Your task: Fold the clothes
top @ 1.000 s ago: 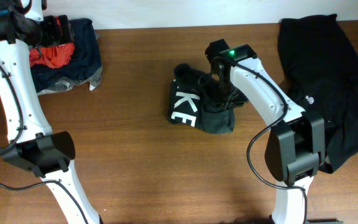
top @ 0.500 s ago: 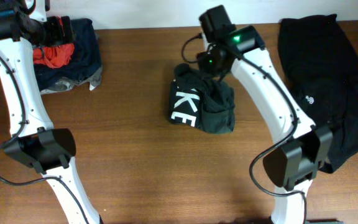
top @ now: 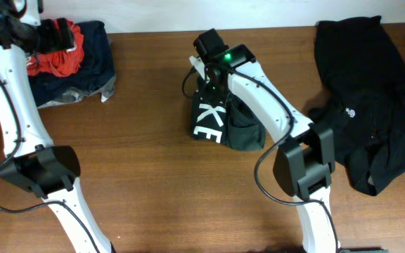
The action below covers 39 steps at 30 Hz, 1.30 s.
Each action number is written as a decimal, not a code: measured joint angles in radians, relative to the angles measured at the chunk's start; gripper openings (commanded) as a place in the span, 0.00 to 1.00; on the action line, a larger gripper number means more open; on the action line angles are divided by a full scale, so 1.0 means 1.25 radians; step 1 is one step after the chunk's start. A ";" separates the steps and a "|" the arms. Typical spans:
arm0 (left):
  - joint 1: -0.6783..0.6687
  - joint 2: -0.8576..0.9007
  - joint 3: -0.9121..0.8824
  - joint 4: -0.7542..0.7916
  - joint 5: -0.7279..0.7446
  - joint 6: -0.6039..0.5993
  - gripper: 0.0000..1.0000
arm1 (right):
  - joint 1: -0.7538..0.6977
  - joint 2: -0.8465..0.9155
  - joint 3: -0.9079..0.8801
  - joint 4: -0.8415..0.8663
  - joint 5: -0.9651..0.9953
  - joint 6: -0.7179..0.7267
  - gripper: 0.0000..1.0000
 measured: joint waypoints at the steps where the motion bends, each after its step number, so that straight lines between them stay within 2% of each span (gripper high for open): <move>1: 0.004 0.000 0.000 0.000 0.000 0.000 0.99 | 0.000 0.007 0.000 0.005 0.000 -0.011 0.68; 6: 0.013 0.000 0.000 0.000 0.003 0.000 0.99 | 0.003 0.021 0.000 0.024 -0.001 -0.048 0.73; 10: 0.011 0.000 0.000 0.000 0.006 0.000 0.99 | 0.006 0.021 0.000 0.036 -0.005 -0.066 0.73; 20: 0.011 0.000 0.000 0.000 0.006 0.000 0.99 | 0.012 0.049 0.000 0.066 -0.016 -0.084 0.65; 27: 0.011 0.000 0.000 0.000 0.006 0.000 0.99 | 0.014 0.064 0.000 0.101 -0.028 -0.080 0.34; 31: 0.011 0.000 0.000 0.000 0.006 0.000 0.99 | 0.014 0.064 0.000 0.112 -0.023 -0.060 0.04; 39: 0.011 0.000 0.000 0.000 0.006 0.000 0.99 | 0.010 0.064 0.000 0.099 0.055 0.007 0.04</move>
